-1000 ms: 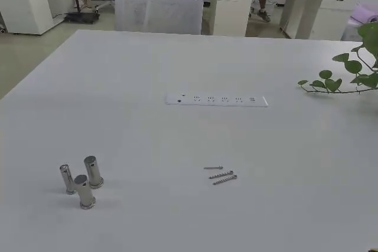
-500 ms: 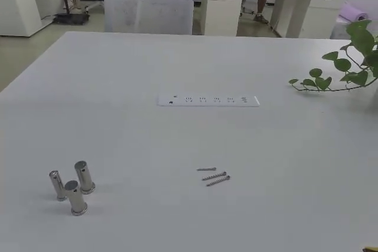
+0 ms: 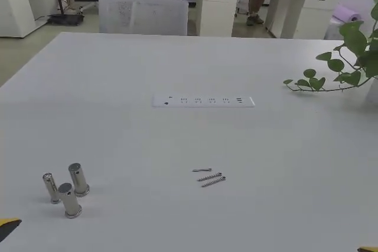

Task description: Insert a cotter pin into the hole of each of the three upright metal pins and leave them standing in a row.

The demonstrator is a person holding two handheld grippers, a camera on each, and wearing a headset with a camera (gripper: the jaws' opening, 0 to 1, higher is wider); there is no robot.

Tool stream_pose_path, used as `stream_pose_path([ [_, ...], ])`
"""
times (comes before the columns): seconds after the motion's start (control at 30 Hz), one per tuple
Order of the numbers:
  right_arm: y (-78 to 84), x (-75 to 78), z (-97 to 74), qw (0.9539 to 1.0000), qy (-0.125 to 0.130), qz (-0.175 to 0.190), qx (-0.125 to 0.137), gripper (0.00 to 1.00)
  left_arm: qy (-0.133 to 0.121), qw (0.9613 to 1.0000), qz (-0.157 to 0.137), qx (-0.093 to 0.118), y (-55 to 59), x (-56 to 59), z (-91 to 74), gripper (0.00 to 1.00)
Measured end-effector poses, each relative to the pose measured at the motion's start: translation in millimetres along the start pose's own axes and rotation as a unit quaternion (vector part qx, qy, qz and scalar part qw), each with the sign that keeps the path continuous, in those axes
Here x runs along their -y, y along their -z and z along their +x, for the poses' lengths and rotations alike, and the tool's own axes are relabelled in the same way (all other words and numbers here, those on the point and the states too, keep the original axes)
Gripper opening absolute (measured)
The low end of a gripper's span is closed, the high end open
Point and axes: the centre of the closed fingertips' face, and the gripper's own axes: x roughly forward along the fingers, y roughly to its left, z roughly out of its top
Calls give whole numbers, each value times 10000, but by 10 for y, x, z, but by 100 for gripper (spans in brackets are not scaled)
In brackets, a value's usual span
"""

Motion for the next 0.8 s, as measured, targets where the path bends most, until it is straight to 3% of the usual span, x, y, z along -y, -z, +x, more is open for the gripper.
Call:
stream_pose_path([
  [0.37,-14,3,-8,10000,34,-3,8,100,80,10000,14,-15,-62,-75,246,68],
  [0.73,-12,-45,-5,10000,-17,15,35,100,-66,10000,-66,-29,-94,-213,461,56],
  [0.8,-10,-52,-7,10000,-16,-13,13,100,-94,9998,-171,53,-134,-242,494,53],
])
